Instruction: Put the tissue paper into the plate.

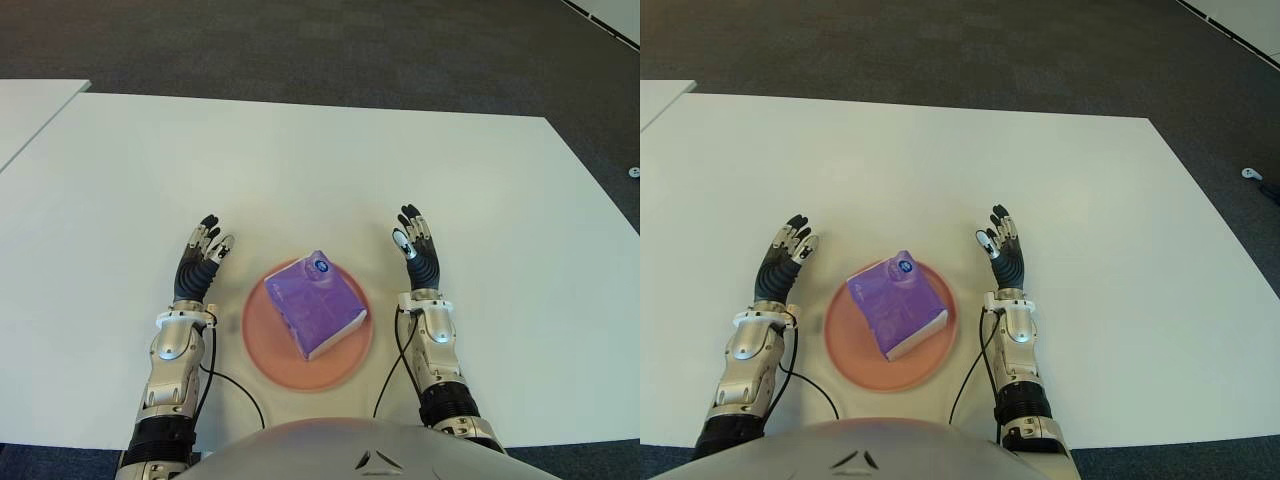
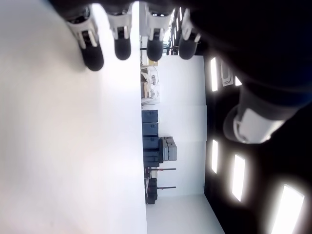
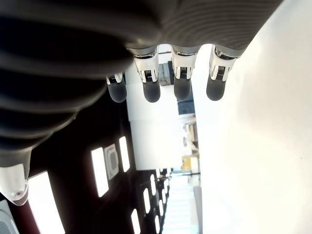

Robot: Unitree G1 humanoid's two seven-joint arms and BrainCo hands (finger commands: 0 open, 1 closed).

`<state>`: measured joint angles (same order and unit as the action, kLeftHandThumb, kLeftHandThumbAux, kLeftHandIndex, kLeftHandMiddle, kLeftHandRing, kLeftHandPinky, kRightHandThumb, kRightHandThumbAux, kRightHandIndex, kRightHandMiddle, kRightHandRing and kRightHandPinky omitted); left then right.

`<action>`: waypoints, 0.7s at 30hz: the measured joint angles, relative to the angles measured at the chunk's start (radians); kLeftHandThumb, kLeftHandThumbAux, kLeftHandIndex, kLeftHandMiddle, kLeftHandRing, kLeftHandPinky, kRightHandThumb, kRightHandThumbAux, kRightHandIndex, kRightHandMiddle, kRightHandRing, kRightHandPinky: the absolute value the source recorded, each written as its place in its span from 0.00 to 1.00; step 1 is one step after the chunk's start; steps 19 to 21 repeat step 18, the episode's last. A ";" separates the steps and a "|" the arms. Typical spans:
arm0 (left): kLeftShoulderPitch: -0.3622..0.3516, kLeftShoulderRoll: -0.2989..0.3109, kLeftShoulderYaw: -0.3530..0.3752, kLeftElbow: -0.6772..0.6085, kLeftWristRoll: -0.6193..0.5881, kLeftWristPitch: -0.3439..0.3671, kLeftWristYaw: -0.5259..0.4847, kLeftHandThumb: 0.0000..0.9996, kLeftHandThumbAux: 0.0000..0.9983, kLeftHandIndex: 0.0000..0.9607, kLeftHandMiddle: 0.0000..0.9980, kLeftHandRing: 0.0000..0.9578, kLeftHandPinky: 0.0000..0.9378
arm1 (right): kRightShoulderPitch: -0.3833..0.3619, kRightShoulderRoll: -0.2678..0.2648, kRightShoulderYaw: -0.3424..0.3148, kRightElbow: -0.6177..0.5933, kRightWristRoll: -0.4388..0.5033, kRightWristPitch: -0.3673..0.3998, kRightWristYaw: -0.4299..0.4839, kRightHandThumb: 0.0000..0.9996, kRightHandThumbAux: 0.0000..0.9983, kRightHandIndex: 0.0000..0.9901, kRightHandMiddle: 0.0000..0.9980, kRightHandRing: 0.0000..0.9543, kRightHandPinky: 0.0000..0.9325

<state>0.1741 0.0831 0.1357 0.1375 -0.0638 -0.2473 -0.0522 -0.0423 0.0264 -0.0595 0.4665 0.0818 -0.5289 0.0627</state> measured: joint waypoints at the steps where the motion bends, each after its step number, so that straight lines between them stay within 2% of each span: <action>1: 0.000 0.000 0.000 0.000 0.001 0.000 0.000 0.00 0.53 0.00 0.00 0.00 0.00 | 0.000 0.000 0.000 0.000 0.000 0.000 0.000 0.00 0.49 0.00 0.00 0.00 0.00; 21: 0.000 0.000 0.000 -0.013 0.006 0.021 0.004 0.00 0.53 0.00 0.00 0.00 0.00 | 0.001 0.001 0.001 0.000 -0.001 0.000 0.000 0.00 0.49 0.00 0.00 0.00 0.00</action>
